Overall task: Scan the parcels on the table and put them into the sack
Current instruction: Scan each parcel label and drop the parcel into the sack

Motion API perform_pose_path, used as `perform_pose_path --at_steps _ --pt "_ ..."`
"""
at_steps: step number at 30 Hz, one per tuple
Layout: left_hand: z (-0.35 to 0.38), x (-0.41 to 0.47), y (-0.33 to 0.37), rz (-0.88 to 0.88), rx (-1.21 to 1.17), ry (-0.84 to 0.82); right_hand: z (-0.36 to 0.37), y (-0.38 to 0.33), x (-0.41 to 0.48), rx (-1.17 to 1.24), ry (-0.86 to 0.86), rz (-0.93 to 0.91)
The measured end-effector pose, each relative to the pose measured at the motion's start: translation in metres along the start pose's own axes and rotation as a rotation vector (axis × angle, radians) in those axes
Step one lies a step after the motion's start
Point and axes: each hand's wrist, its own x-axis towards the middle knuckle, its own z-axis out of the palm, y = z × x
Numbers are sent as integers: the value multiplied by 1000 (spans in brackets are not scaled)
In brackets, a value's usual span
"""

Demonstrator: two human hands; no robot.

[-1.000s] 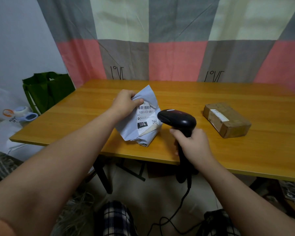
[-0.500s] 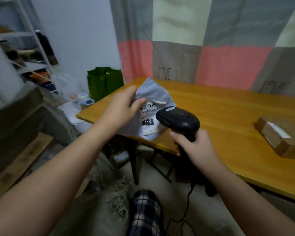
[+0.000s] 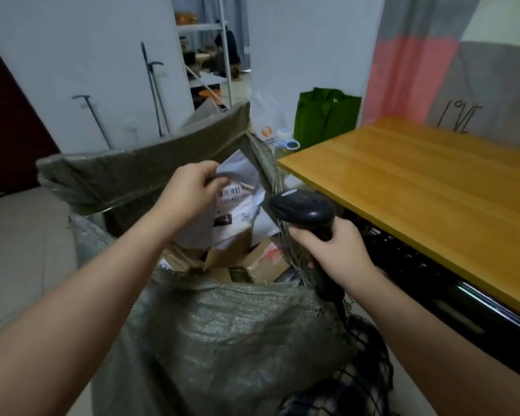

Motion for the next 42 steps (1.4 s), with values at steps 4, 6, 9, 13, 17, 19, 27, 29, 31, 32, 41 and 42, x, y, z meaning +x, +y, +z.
perform_pose_path --at_steps 4,6,9,13,17,19,27,29,31,32,41,42 --pt "33 12 -38 -138 102 -60 10 14 6 8 12 56" --pt "57 14 -50 -191 240 -174 10 21 8 -25 24 79" --pt "89 17 -45 -148 435 -236 1 32 7 -85 61 115" --pt "121 24 -1 67 328 -172 -29 38 6 -163 169 138" --pt "145 25 64 254 154 -200 -74 43 -10 -143 325 172" --pt "160 23 101 332 82 -225 -102 44 -25 -158 412 178" --pt "223 22 254 570 -111 -343 -235 41 -108 -187 779 268" --pt "244 14 299 637 -152 -388 -269 41 -135 -184 891 280" --pt "266 0 343 714 -197 -449 -299 44 -162 -189 995 305" --pt "277 -8 363 746 -220 -478 -311 46 -175 -188 1038 323" --pt "342 -61 512 1052 -186 -626 -379 56 -245 -62 1352 378" --pt "350 -63 517 1102 -93 -648 -382 57 -247 -41 1367 374"
